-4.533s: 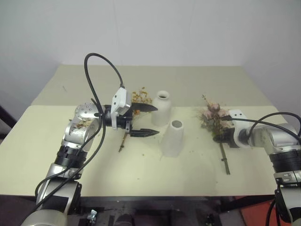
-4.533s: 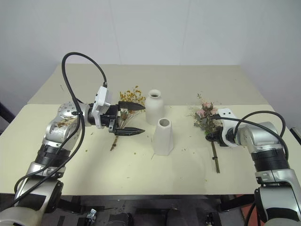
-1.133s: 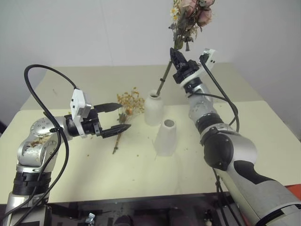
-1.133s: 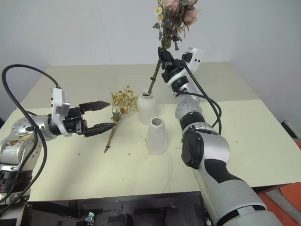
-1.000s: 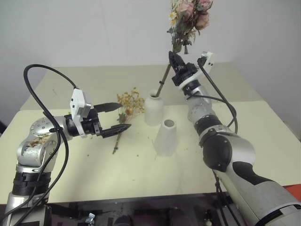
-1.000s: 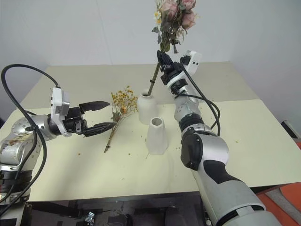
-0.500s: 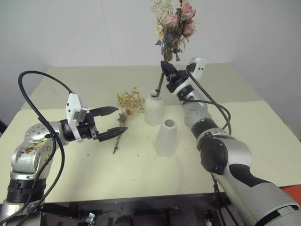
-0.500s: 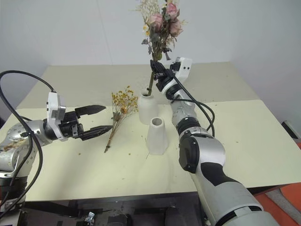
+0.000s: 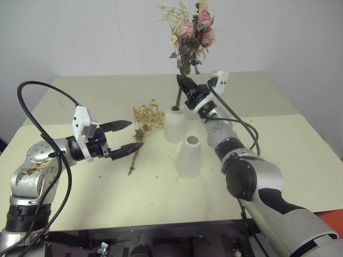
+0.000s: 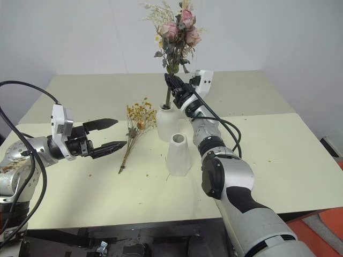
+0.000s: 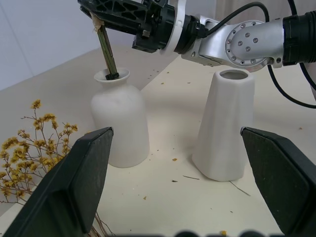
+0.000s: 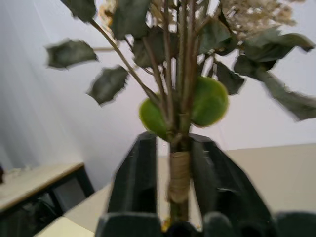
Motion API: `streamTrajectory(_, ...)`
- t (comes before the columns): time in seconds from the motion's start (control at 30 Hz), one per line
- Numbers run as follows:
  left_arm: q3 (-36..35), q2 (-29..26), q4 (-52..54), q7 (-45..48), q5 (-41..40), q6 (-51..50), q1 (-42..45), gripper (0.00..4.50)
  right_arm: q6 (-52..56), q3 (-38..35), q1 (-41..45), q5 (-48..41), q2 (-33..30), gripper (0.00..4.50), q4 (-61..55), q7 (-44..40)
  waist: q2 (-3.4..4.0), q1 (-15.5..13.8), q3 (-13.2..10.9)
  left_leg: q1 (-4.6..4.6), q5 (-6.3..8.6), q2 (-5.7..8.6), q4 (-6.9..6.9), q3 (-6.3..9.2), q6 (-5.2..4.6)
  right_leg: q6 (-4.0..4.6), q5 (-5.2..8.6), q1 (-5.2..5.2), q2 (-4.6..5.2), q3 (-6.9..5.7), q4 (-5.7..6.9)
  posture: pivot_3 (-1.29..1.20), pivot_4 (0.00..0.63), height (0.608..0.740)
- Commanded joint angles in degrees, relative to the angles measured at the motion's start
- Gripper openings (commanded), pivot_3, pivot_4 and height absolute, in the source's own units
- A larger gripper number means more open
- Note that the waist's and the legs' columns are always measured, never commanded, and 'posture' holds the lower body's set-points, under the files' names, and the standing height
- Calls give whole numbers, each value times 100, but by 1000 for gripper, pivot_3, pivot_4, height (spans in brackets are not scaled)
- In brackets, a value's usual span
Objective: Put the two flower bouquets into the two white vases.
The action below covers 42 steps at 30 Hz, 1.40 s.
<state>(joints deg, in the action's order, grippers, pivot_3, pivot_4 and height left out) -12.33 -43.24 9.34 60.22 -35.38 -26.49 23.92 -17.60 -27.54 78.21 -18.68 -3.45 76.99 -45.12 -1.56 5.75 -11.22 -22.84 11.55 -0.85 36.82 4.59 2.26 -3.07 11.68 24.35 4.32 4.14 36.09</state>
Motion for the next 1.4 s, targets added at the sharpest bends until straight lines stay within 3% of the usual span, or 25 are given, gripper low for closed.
streamTrajectory(0.03, -65, -63, 74, 45, -61, 49, 57, 4500, -177, 161, 73, 98, -3, 2622, -228, -297, 0, 6, 0, 0, 0, 0, 0, 0, 0, 0, 0, 0, 0, 0, 0, 0, 150, 740)
streamTrajectory(0.17, 17, -1, -3, 56, -24, 94, 146, 4500, -117, 177, 62, 47, -38, 4089, -243, -570, 0, 5, 0, 1, 0, 0, 0, 0, 0, 0, 0, 0, -1, 0, 0, 0, 150, 740)
streamTrajectory(0.23, 37, 21, -33, 98, -36, 118, 175, 4500, -26, 154, 59, -16, -100, 4482, -254, -803, 0, 3, 0, 0, 0, 0, 0, 0, 0, 0, 0, 0, -1, 0, 0, 0, 150, 740)
streamTrajectory(0.6, 56, 44, -211, 177, -13, 183, 305, 4500, 237, 154, 69, -133, -390, 4482, -316, -1305, 0, 2, 0, 0, 0, 0, 0, 0, 0, 0, 0, 0, 0, -1, 0, 0, 150, 740)
streamTrajectory(1.0, 152, 77, -341, 264, 83, 248, 421, 4500, 398, 628, 21, 171, -632, 4482, -398, -1875, 0, 1, 0, 0, 0, 0, 0, 0, 0, 0, 0, 0, 0, 0, 0, 0, 150, 740)
streamTrajectory(1.4, 161, 65, -352, 218, 137, 216, 387, 4500, 839, 1607, 204, 1206, -1106, 4482, -316, -1181, 0, -6, 0, 0, 0, 1, 0, 0, 1, 0, 0, 0, 0, 0, 0, 0, 150, 740)
